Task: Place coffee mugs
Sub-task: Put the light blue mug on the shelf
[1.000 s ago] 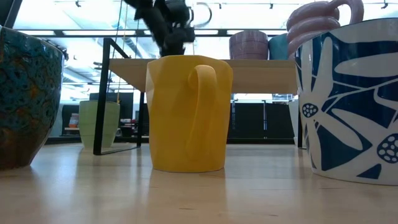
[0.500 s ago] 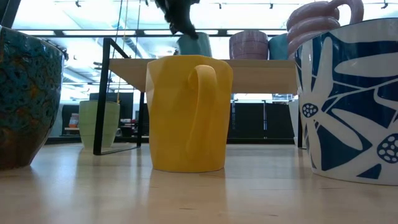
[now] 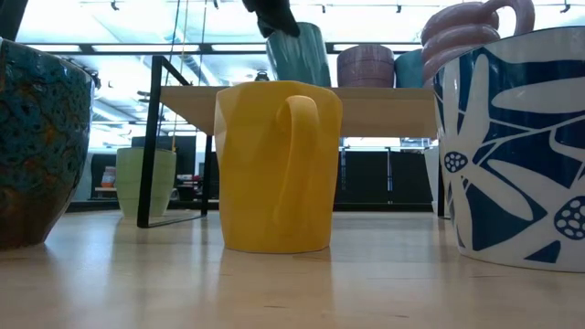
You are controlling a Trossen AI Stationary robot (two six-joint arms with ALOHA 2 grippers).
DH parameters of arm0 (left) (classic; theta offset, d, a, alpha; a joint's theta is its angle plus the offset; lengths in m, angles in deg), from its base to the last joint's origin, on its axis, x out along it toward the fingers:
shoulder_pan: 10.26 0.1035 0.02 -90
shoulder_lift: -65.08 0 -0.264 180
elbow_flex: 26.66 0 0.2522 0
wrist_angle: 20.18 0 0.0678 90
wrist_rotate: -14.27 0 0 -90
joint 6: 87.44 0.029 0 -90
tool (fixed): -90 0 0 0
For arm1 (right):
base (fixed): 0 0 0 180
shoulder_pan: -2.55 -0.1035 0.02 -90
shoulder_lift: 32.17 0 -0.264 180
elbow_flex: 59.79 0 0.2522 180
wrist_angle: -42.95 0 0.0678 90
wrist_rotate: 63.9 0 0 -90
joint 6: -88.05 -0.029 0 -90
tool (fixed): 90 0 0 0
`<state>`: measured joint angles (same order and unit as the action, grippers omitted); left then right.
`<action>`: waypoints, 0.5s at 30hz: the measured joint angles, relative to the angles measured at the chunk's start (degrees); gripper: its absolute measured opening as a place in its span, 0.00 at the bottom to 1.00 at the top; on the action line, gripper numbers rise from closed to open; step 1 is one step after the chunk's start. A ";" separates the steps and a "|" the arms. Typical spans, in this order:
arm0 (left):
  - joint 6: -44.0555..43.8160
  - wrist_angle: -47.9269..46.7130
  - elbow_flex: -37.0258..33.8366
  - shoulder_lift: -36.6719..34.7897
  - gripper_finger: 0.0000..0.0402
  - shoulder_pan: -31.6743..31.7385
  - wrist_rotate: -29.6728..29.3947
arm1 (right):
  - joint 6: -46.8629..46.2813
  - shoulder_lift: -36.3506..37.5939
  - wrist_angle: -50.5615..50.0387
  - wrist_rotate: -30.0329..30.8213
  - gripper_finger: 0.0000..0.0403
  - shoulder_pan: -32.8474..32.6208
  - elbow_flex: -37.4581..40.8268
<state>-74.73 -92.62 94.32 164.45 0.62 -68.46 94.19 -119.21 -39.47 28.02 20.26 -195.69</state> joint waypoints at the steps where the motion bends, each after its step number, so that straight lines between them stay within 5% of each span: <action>1: 0.00 -0.27 0.00 0.22 0.07 -0.21 -0.01 | -0.01 0.01 0.00 0.00 0.42 0.00 0.00; 15: 4.34 -0.77 0.09 2.65 0.08 -1.51 -2.61 | -0.59 0.01 0.02 0.00 0.42 0.00 0.00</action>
<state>-70.39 -93.39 94.40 167.10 -0.89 -71.07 93.61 -119.20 -39.45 28.02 20.26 -195.69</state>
